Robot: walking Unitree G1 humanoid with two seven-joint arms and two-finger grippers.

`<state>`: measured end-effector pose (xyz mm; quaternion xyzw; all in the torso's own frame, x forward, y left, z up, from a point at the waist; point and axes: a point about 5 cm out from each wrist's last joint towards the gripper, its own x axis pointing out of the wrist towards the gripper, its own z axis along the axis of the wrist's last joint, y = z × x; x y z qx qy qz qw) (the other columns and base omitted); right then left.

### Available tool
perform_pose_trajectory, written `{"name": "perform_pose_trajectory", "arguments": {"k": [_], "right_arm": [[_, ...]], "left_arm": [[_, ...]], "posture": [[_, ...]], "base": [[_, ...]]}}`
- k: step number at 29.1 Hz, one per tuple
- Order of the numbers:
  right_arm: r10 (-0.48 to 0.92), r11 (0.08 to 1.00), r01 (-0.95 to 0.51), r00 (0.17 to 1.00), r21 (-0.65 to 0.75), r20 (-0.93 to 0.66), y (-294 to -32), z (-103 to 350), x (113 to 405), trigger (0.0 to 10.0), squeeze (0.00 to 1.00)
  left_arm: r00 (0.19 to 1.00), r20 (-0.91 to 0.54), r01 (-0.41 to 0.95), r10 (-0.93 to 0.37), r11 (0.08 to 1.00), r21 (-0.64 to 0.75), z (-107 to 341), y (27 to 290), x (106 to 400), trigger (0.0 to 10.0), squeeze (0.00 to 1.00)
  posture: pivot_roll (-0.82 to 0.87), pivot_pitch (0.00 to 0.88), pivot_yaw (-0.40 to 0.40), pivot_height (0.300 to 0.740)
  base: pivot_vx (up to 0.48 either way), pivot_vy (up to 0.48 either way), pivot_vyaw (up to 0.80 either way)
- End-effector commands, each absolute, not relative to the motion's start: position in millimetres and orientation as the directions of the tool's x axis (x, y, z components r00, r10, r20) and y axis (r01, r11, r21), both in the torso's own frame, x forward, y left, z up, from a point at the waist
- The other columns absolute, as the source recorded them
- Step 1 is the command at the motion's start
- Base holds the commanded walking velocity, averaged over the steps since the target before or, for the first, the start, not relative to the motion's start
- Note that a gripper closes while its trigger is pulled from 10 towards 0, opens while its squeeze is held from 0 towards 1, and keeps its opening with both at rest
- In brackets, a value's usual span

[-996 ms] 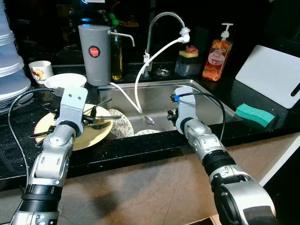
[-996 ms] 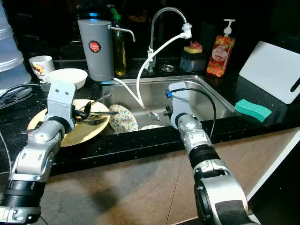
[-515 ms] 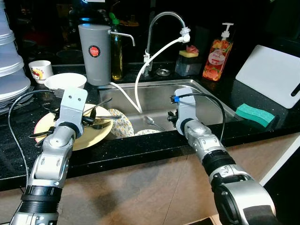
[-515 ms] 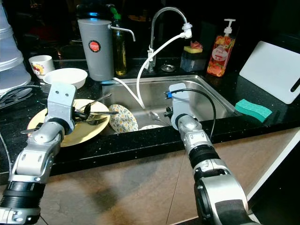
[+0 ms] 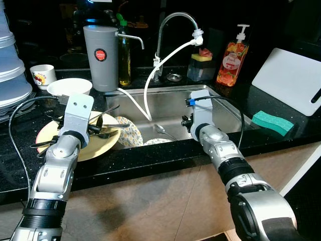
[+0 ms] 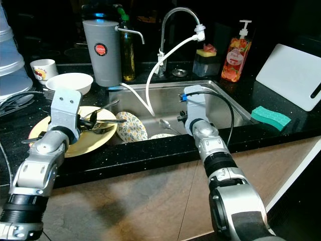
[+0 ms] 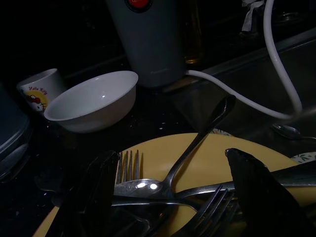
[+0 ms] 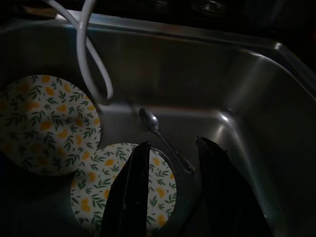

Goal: Kitchen organization

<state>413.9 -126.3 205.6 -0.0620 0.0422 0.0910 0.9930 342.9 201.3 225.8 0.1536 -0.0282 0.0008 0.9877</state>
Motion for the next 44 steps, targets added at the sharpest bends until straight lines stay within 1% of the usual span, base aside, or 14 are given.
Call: {"name": "perform_pose_trajectory", "arguments": {"k": [1, 9, 15, 22, 24, 34, 38, 44], "right_arm": [[0.177, 0.975, -0.188, 0.979, -0.115, -0.098, -124, 204, 414, 10.0, 0.0], [0.162, 0.977, -0.177, 0.98, -0.123, -0.119, -125, 203, 415, 10.0, 0.0], [0.202, 0.965, -0.218, 0.972, -0.147, -0.118, -118, 197, 412, 10.0, 0.0], [0.174, 0.969, -0.191, 0.978, -0.155, -0.116, -129, 189, 409, 10.0, 0.0], [0.156, 0.972, -0.173, 0.981, -0.158, -0.113, -135, 188, 409, 10.0, 0.0], [0.146, 0.969, -0.165, 0.982, -0.182, -0.116, -135, 188, 409, 10.0, 0.0], [0.179, 0.964, -0.194, 0.979, -0.181, -0.096, -128, 191, 408, 10.0, 0.0], [0.17, 0.966, -0.185, 0.98, -0.179, -0.1, -133, 184, 405, 10.0, 0.0]], "left_arm": [[1.0, 0.03, -0.017, 0.007, 0.944, 0.33, 222, 206, 343, 10.0, 0.0], [1.0, 0.025, -0.019, 0.011, 0.943, 0.331, 220, 207, 342, 10.0, 0.0], [1.0, 0.024, -0.021, 0.014, 0.943, 0.332, 220, 207, 342, 10.0, 0.0], [1.0, 0.022, -0.019, 0.012, 0.943, 0.333, 220, 207, 342, 10.0, 0.0], [1.0, 0.021, -0.016, 0.009, 0.943, 0.334, 220, 207, 343, 10.0, 0.0], [1.0, 0.021, -0.014, 0.007, 0.942, 0.335, 221, 206, 343, 10.0, 0.0], [1.0, 0.021, -0.015, 0.008, 0.942, 0.337, 221, 208, 343, 10.0, 0.0], [1.0, 0.019, -0.009, 0.003, 0.942, 0.336, 220, 206, 343, 10.0, 0.0]], "posture": [[0.01, 0.015, -0.078, 0.74], [0.01, 0.017, -0.081, 0.74], [0.01, 0.015, -0.085, 0.74], [0.01, 0.016, -0.082, 0.74], [0.01, 0.015, -0.076, 0.74], [0.01, 0.01, -0.076, 0.74], [0.01, 0.005, -0.078, 0.74], [0.01, 0.001, -0.076, 0.74]], "base": [[0.0, 0.0, 0.0], [0.0, 0.0, 0.0], [0.0, 0.0, 0.0], [0.0, 0.0, 0.0], [0.0, 0.0, 0.0], [0.0, 0.0, 0.0], [0.0, 0.0, 0.0], [0.0, 0.0, 0.0]]}}
